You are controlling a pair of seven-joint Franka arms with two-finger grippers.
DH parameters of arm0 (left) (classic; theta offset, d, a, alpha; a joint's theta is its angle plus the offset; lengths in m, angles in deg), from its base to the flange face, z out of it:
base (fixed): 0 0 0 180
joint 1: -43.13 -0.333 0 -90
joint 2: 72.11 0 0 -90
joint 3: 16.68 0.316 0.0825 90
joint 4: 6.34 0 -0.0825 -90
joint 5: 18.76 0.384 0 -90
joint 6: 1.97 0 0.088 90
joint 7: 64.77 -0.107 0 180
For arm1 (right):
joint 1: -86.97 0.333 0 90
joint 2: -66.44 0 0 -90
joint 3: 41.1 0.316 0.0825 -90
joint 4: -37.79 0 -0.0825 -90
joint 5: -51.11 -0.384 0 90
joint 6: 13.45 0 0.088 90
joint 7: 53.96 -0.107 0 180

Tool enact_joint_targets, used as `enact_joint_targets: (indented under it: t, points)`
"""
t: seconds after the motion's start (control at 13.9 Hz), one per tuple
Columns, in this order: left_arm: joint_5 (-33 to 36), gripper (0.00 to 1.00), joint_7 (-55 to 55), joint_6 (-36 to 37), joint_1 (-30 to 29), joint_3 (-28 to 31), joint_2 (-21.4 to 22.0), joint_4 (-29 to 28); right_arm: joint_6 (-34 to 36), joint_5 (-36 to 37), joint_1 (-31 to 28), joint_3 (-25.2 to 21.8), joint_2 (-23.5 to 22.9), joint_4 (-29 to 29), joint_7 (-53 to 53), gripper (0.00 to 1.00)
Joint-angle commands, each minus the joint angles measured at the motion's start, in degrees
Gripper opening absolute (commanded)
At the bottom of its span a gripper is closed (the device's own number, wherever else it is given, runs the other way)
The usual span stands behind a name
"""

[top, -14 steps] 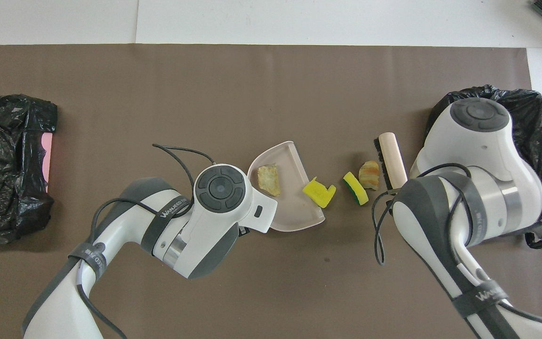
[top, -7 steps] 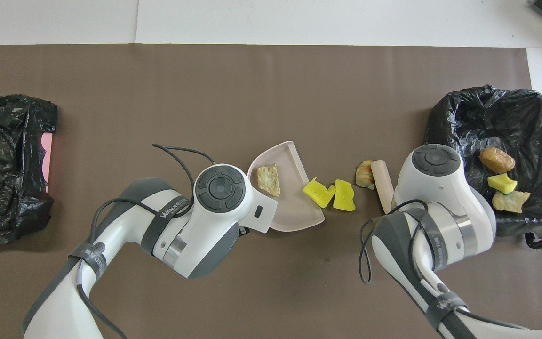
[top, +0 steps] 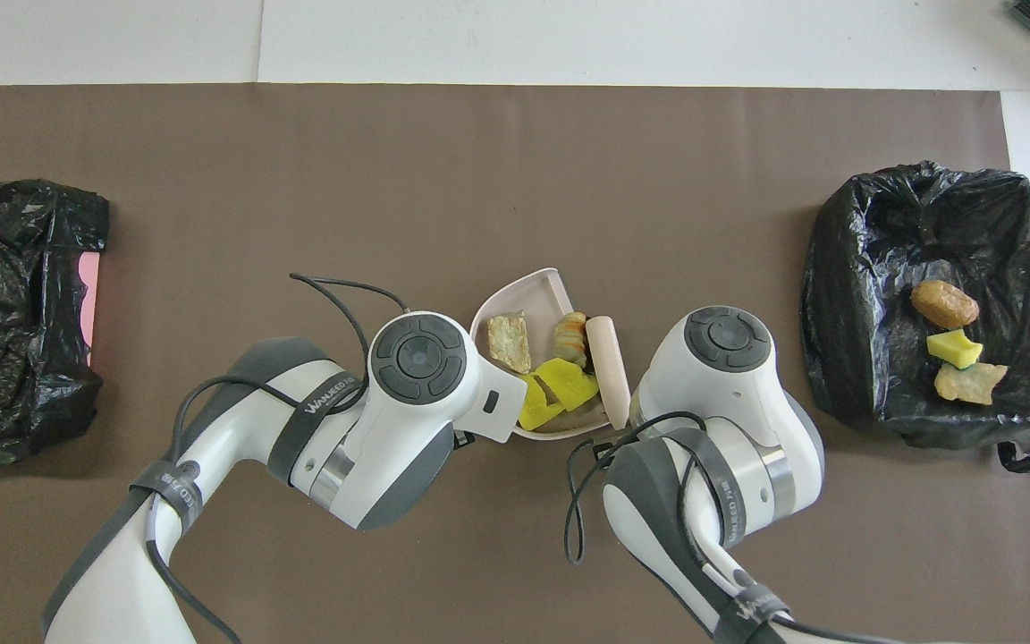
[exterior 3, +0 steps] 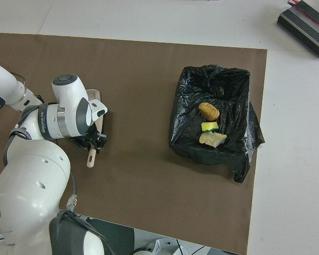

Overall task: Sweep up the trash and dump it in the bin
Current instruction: 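Carry the dustpan to the nearby black bin and tip it with the left gripper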

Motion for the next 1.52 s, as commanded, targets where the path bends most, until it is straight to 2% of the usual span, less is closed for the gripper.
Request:
enact_joint_targets:
  t: [0.0, 0.07, 0.22, 0.36, 0.51, 0.72, 0.87, 1.08, 1.3, 1.44]
  points:
    - [0.1, 0.00, -0.1, -1.3, 0.2, 0.4, 1.9, -2.4, 0.6, -4.4, -0.3, 0.3, -2.3, -3.9, 0.1, 0.00]
    - [0.2, 0.00, -0.2, -1.4, 0.1, 0.5, 1.9, -2.4, 1.2, -4.4, 0.2, 0.3, -2.3, -4.5, 0.1, 0.00]
    - [0.2, 0.00, -3.5, -1.6, -1.1, 0.4, 1.6, -2.0, 6.7, -2.7, 0.4, 0.2, -1.4, -7.6, 0.1, 0.00]
    - [0.2, 0.00, -7.7, -1.6, -2.4, 0.4, 1.2, -1.4, 10.8, 2.4, 0.1, -0.1, 1.2, -8.2, -1.3, 0.00]
    - [0.2, 0.00, -11.0, -1.3, -4.0, 0.6, 1.3, -1.0, 14.3, 7.2, 0.2, 0.0, 3.2, -8.3, -5.9, 0.00]
    - [0.2, 0.00, -16.2, -0.6, -6.6, 0.5, 2.0, -0.9, 17.1, 7.6, 0.4, 0.2, 5.5, -8.2, -12.7, 0.00]
    - [0.2, 0.00, -19.8, 0.3, -8.8, 0.4, 2.8, -0.6, 16.9, 6.5, 0.9, 0.5, 6.2, -7.3, -15.0, 0.00]
    - [0.1, 0.00, -29.9, 2.9, -14.3, 0.5, 5.3, 0.4, 12.5, 1.6, 8.0, 0.7, 9.9, -3.1, -26.6, 0.00]
    - [0.1, 0.00, -42.9, 3.6, -22.5, 0.7, 8.7, 0.7, 8.1, -1.2, 13.3, 0.7, 13.6, 2.6, -29.6, 0.00]
    - [-2.2, 0.00, -54.1, 7.3, -30.3, 1.0, 10.2, 3.2, 2.7, -1.3, 17.8, 0.8, 14.8, 7.6, -33.2, 0.00]
